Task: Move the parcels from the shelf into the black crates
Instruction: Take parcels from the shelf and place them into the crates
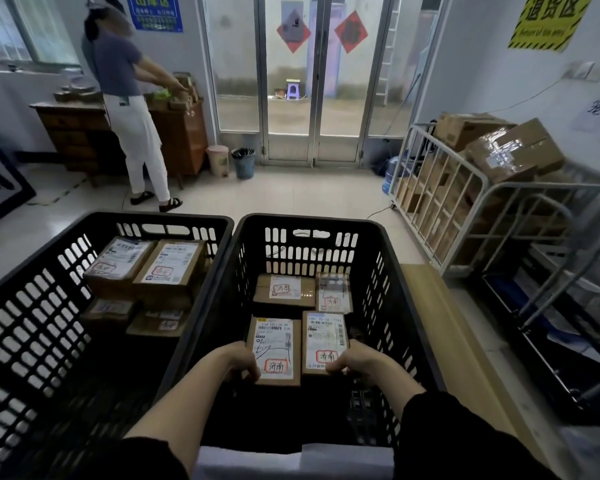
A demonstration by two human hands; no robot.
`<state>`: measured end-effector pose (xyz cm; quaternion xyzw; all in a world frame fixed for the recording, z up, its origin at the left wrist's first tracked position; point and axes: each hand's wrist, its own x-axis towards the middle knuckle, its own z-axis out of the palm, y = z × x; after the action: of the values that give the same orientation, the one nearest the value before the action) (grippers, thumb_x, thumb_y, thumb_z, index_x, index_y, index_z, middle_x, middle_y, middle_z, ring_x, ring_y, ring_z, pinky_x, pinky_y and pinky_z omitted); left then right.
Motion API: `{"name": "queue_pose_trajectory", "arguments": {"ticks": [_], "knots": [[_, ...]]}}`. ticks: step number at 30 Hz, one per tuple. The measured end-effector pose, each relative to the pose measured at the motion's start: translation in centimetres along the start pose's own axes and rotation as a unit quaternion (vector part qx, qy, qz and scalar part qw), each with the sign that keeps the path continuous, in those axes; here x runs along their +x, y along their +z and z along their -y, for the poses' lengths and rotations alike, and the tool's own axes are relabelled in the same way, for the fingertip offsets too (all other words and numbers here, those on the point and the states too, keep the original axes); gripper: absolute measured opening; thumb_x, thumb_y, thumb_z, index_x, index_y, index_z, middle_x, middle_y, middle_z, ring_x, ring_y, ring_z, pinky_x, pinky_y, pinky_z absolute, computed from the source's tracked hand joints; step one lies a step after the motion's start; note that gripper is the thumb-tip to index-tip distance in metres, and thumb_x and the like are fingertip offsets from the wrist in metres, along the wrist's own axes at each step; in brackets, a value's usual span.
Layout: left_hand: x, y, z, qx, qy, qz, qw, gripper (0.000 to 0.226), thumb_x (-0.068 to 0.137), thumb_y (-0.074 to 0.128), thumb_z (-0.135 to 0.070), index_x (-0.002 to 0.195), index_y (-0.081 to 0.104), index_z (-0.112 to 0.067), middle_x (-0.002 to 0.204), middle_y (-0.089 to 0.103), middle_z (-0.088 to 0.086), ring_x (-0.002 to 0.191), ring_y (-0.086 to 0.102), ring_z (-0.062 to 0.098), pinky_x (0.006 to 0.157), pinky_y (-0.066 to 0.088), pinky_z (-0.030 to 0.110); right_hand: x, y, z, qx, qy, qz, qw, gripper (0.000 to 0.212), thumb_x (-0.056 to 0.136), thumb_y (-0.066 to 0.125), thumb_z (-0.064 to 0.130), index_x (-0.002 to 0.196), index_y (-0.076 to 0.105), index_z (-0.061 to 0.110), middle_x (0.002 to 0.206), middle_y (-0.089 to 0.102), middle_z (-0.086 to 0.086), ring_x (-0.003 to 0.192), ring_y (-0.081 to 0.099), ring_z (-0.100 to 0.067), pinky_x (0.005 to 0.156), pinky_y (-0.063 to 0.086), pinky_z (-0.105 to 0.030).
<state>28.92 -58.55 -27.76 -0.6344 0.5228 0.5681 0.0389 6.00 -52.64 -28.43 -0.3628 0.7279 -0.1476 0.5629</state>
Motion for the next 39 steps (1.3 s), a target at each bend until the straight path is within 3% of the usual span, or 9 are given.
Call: {"name": "queue_pose_trajectory", "arguments": {"ticks": [3, 9, 14, 17, 21, 24, 29, 34, 39], "knots": [[1.0, 0.2, 0.2, -0.015, -0.022, -0.004, 1.000, 0.023, 0.079, 0.057, 0.011, 0.092, 0.053, -0.007, 0.094, 0.062, 0.009, 0.074, 0.057, 0.019, 0.059, 0.048, 0.026, 1.7, 0.2, -0.4, -0.003, -0.010, -0.001, 1.000, 0.047, 0.072, 0.071, -0.001, 0.117, 0.056, 0.003, 0.108, 0.067, -0.010, 0.092, 0.060, -0.022, 0.071, 0.044, -0.028], [3.5, 0.6, 0.2, -0.119, -0.011, -0.036, 0.992, 0.046, 0.074, 0.056, 0.016, 0.115, 0.048, -0.002, 0.107, 0.064, 0.014, 0.076, 0.060, 0.020, 0.061, 0.049, 0.027, 2.9, 0.5, -0.3, 0.026, -0.064, -0.008, 0.998, 0.050, 0.076, 0.065, -0.010, 0.121, 0.051, 0.006, 0.116, 0.062, -0.008, 0.107, 0.057, -0.021, 0.096, 0.045, -0.032], [6.7, 1.1, 0.9, -0.162, 0.028, -0.106, 0.981, 0.048, 0.072, 0.060, 0.013, 0.117, 0.054, 0.001, 0.115, 0.064, 0.018, 0.108, 0.060, 0.031, 0.092, 0.051, 0.041, 3.5, 0.8, 0.0, 0.044, -0.080, -0.023, 0.996, 0.032, 0.082, 0.057, -0.011, 0.108, 0.044, 0.004, 0.107, 0.057, -0.007, 0.098, 0.054, -0.017, 0.070, 0.046, -0.016], [7.2, 1.2, 1.0, -0.170, 0.038, -0.151, 0.973, 0.046, 0.075, 0.061, 0.011, 0.118, 0.050, 0.000, 0.116, 0.062, 0.017, 0.109, 0.060, 0.032, 0.094, 0.049, 0.038, 3.9, 0.9, 0.2, 0.037, -0.089, -0.027, 0.995, 0.044, 0.081, 0.055, -0.010, 0.123, 0.046, 0.000, 0.110, 0.058, -0.008, 0.100, 0.055, -0.017, 0.075, 0.047, -0.019], [7.8, 1.4, 1.1, -0.168, 0.052, -0.155, 0.972, 0.042, 0.078, 0.061, 0.008, 0.118, 0.051, -0.001, 0.116, 0.062, 0.017, 0.110, 0.059, 0.032, 0.096, 0.047, 0.037, 4.0, 0.7, 0.2, 0.041, -0.089, 0.004, 0.995, 0.037, 0.085, 0.052, -0.010, 0.113, 0.047, 0.014, 0.106, 0.057, -0.006, 0.098, 0.054, -0.016, 0.069, 0.044, -0.013], [8.3, 1.3, 1.4, -0.150, 0.067, -0.142, 0.976, 0.043, 0.077, 0.060, 0.006, 0.118, 0.052, -0.005, 0.118, 0.064, 0.013, 0.108, 0.061, 0.028, 0.098, 0.048, 0.038, 4.7, 0.9, -0.2, 0.043, -0.083, -0.011, 0.996, 0.037, 0.085, 0.054, -0.008, 0.116, 0.046, 0.011, 0.105, 0.057, -0.004, 0.099, 0.056, -0.017, 0.083, 0.048, -0.024], [7.1, 1.9, 0.9, -0.027, 0.089, -0.189, 0.978, 0.050, 0.085, 0.053, -0.007, 0.132, 0.036, -0.009, 0.126, 0.053, 0.009, 0.114, 0.053, 0.028, 0.086, 0.043, 0.029, 5.3, 1.0, -0.6, 0.012, -0.063, -0.047, 0.997, 0.054, 0.083, 0.063, 0.005, 0.131, 0.037, 0.009, 0.127, 0.056, -0.009, 0.114, 0.056, -0.024, 0.101, 0.044, -0.037], [6.6, 2.3, 1.0, 0.242, 0.143, -0.206, 0.937, 0.070, 0.090, 0.050, -0.024, 0.148, 0.010, -0.016, 0.153, 0.017, 0.010, 0.142, 0.017, 0.027, 0.115, 0.024, 0.041, 3.9, 1.3, 0.6, -0.288, -0.165, -0.160, 0.930, 0.079, 0.083, 0.067, 0.029, 0.145, 0.021, 0.014, 0.151, 0.024, -0.008, 0.139, 0.025, -0.025, 0.113, 0.026, -0.038], [6.8, 2.1, 1.2, 0.343, 0.144, -0.166, 0.913, 0.071, 0.095, 0.044, -0.035, 0.150, 0.004, -0.015, 0.158, -0.009, 0.005, 0.146, -0.007, 0.021, 0.119, 0.012, 0.036, 4.0, 1.9, 0.6, -0.390, -0.203, -0.107, 0.892, 0.066, 0.092, 0.055, 0.032, 0.147, 0.022, 0.015, 0.158, 0.006, -0.001, 0.146, 0.002, -0.021, 0.116, 0.019, -0.039]]}}
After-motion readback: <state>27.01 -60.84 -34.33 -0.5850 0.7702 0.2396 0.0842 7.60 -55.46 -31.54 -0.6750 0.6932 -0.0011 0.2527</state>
